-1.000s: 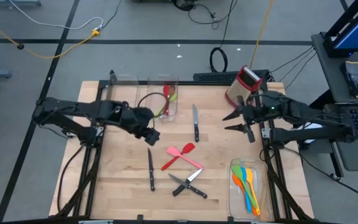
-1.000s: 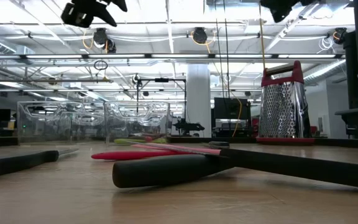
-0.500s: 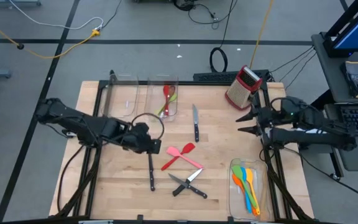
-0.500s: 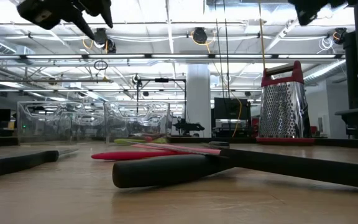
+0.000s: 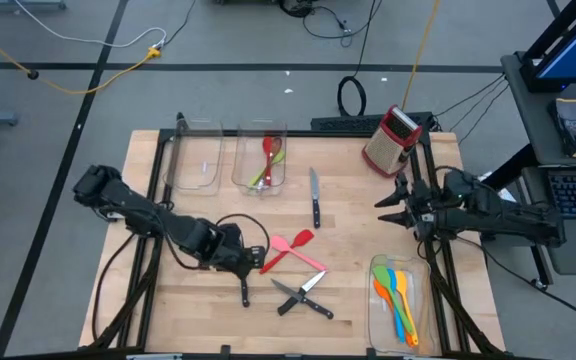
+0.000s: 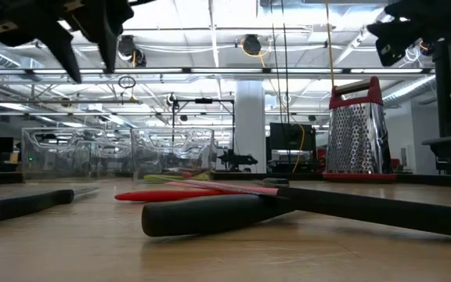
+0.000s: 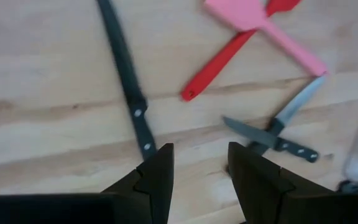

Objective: Pick & Place Kitchen Items
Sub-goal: Put the black knife into the top left transparent bin

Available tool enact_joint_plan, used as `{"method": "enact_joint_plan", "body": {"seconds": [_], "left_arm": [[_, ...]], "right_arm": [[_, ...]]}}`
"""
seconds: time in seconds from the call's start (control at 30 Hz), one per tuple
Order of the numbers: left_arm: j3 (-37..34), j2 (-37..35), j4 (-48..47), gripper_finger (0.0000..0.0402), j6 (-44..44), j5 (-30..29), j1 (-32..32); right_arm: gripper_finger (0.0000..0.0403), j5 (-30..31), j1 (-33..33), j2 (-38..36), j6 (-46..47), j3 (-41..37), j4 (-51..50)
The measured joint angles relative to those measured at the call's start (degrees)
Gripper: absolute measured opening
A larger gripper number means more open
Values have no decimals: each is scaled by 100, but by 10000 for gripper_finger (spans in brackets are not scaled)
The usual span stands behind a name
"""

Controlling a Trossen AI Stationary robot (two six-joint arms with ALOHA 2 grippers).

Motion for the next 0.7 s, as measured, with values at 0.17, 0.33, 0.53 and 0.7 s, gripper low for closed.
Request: {"method": "enact_joint_plan", "body": {"seconds": [0.17,0.33,0.53,0.7], "left_arm": [[0,133,22,157,-154,136,-57],[0,160,57,157,-192,195,-57],[0,262,167,157,-286,176,-57],[0,489,180,157,-415,361,-62]], "right_arm": [[155,384,0,-214,544,-549,751],[155,465,-2,-236,765,-832,826],[155,464,-2,-236,576,-950,816],[155,461,-2,-234,549,-950,896]]}}
